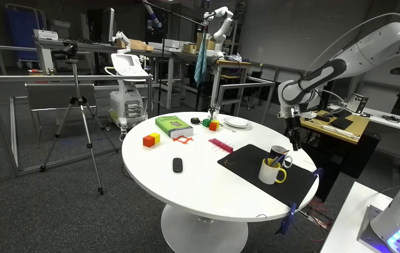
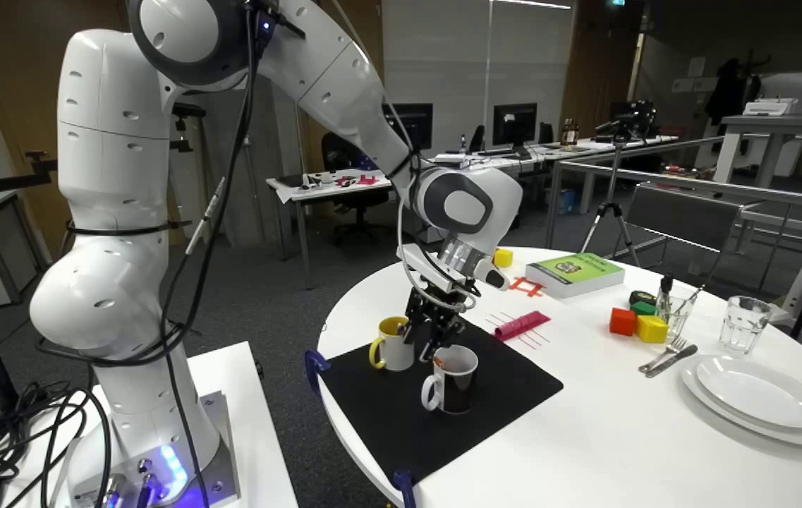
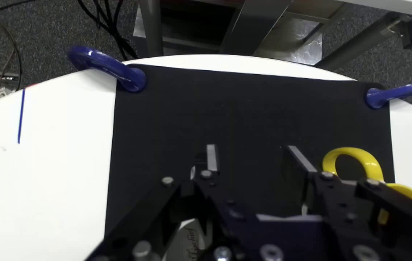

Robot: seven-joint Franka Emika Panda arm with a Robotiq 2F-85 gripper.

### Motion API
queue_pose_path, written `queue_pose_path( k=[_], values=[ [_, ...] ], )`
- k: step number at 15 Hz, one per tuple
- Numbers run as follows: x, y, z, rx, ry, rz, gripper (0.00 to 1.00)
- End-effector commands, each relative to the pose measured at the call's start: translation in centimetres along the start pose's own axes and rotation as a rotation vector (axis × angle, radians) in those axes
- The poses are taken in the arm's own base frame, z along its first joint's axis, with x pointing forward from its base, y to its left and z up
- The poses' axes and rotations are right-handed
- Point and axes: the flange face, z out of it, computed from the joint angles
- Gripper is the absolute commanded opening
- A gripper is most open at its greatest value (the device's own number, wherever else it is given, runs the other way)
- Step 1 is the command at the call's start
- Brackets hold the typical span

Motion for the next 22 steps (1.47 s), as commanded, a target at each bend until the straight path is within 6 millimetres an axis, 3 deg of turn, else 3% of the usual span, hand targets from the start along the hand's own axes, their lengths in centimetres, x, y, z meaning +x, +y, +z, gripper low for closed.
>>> queue_pose_path(
  k=[1, 3, 4, 15, 22],
  values=[
    [-1.4, 0.2, -1.7, 0.062, 0.013, 0.148, 0.85],
    [-1.1, 0.2, -1.9, 0.082, 0.02, 0.229, 0.99],
    [-1.0, 0.2, -1.9, 0.087, 0.023, 0.259, 1.0],
    [0.2, 1.4, -0.8, 0.142, 0.011, 0.401, 1.0],
    [2.2, 2.5, -0.6, 0.139, 0.017, 0.405, 1.0]
  ],
)
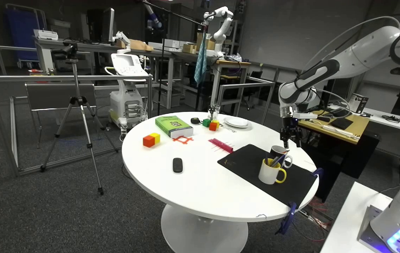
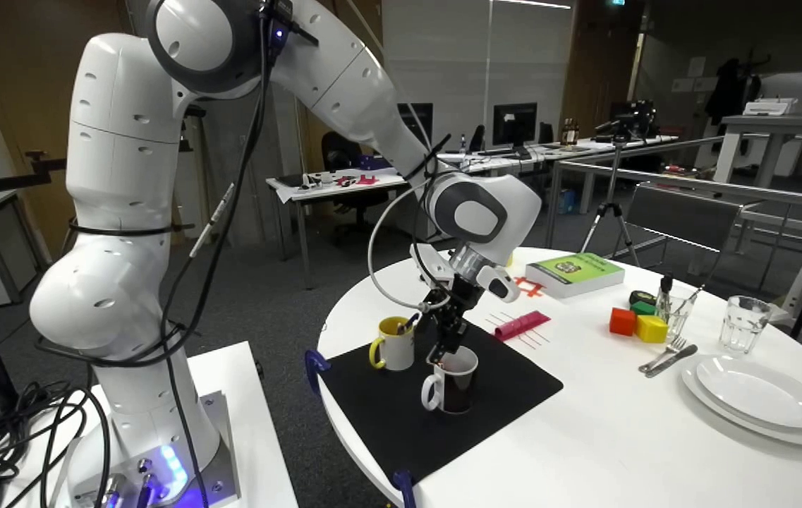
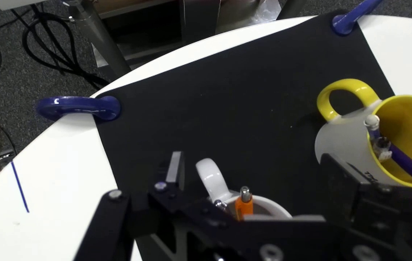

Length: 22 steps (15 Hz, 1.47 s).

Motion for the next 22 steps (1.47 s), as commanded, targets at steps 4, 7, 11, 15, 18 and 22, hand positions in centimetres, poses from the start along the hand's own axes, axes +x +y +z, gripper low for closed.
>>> queue_pose_path(
  k=[4, 7, 11, 15, 18, 22],
  values=[
    [2.4, 0.0, -0.9, 0.013, 0.006, 0.016, 0.97],
    [3.1, -0.2, -0.7, 0.009, 0.003, 0.016, 0.92],
    [3.8, -0.3, -0.2, 0.006, -0.008, 0.014, 0.92],
    [4.2, -0.6, 0.2, 0.005, -0.019, 0.01, 0.88],
    [4.4, -0.8, 0.3, 0.003, -0.025, 0.008, 0.89],
    [4.2, -1.3, 0.1, 0.005, -0.034, 0.005, 0.9]
  ],
)
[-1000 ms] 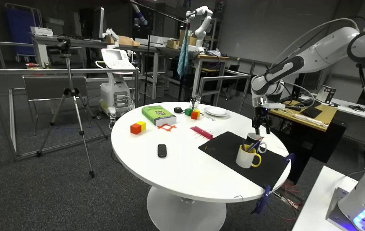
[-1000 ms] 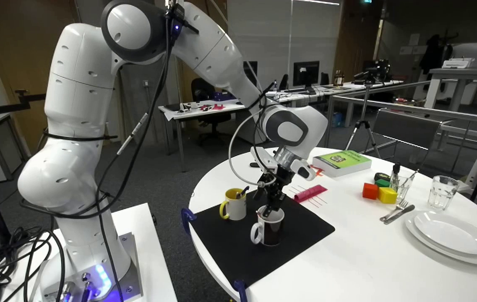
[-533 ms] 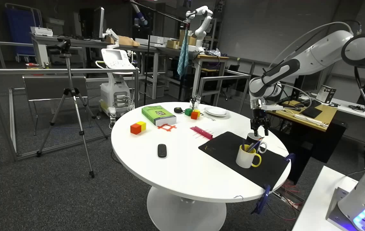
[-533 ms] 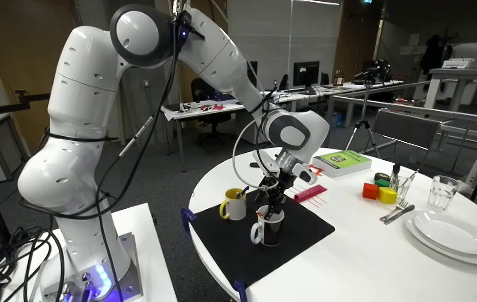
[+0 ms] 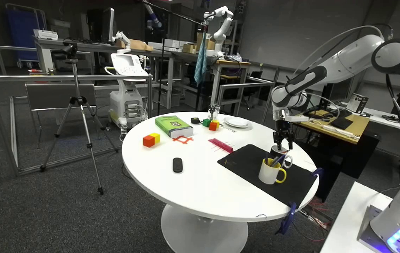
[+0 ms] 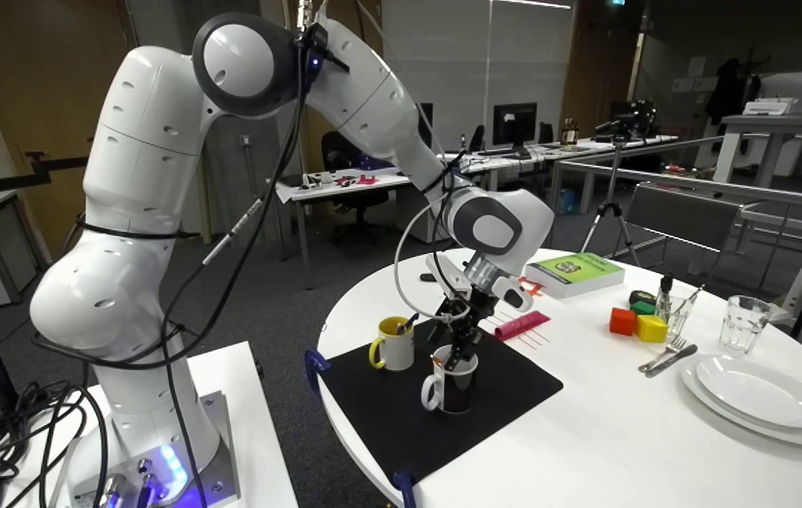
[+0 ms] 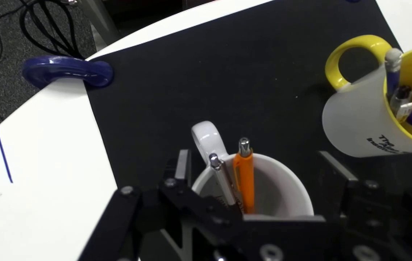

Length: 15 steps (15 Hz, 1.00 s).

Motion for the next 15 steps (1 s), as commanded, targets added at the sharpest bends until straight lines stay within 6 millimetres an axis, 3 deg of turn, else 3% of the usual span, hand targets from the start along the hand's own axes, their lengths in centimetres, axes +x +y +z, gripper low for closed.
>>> queue_pose_path(
  k=[1, 3, 4, 7, 8, 11, 14, 15],
  values=[
    [-0.05, -0.68, -0.9, 0.023, -0.03, 0.011, 0.88],
    [-0.13, -0.93, -0.9, 0.026, -0.04, 0.009, 0.78],
    [-0.2, -1.02, -0.86, 0.026, -0.048, 0.01, 0.8],
    [-0.44, -1.14, -0.94, 0.025, -0.067, 0.011, 0.69],
    [-0.47, -1.11, -0.99, 0.025, -0.071, 0.01, 0.54],
    [-0.54, -0.92, -0.9, 0.025, -0.082, 0.012, 0.4],
    [-0.57, -0.82, -0.83, 0.025, -0.086, 0.012, 0.33],
    [-0.58, -0.82, -0.84, 0.025, -0.086, 0.012, 0.36]
  ],
)
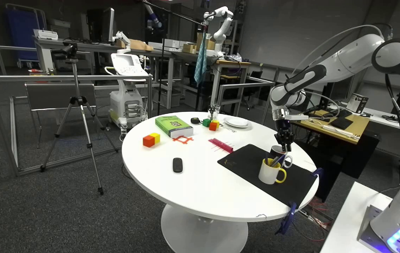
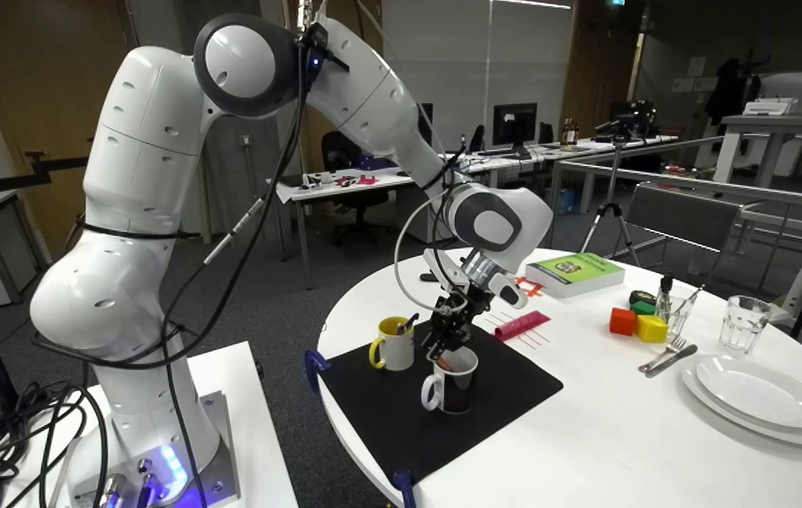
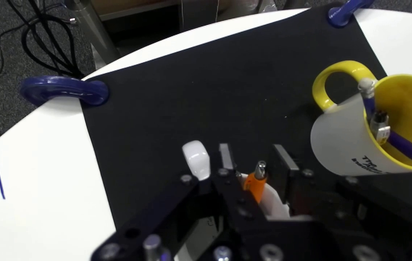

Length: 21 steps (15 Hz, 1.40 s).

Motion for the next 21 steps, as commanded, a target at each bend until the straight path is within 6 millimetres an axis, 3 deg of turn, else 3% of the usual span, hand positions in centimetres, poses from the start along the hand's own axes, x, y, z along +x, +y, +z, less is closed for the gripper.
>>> queue_pose_path(
  k=[1, 9, 15, 21],
  values=[
    [-0.01, -0.05, -0.67, 0.021, -0.027, 0.023, 0.37],
    [0.01, -0.25, -0.61, 0.025, -0.035, 0.026, 0.41],
    [-0.43, -0.83, -0.6, 0.042, -0.071, 0.026, 0.61],
    [-0.27, -0.78, -0.5, 0.05, -0.081, 0.032, 0.53]
  ],
)
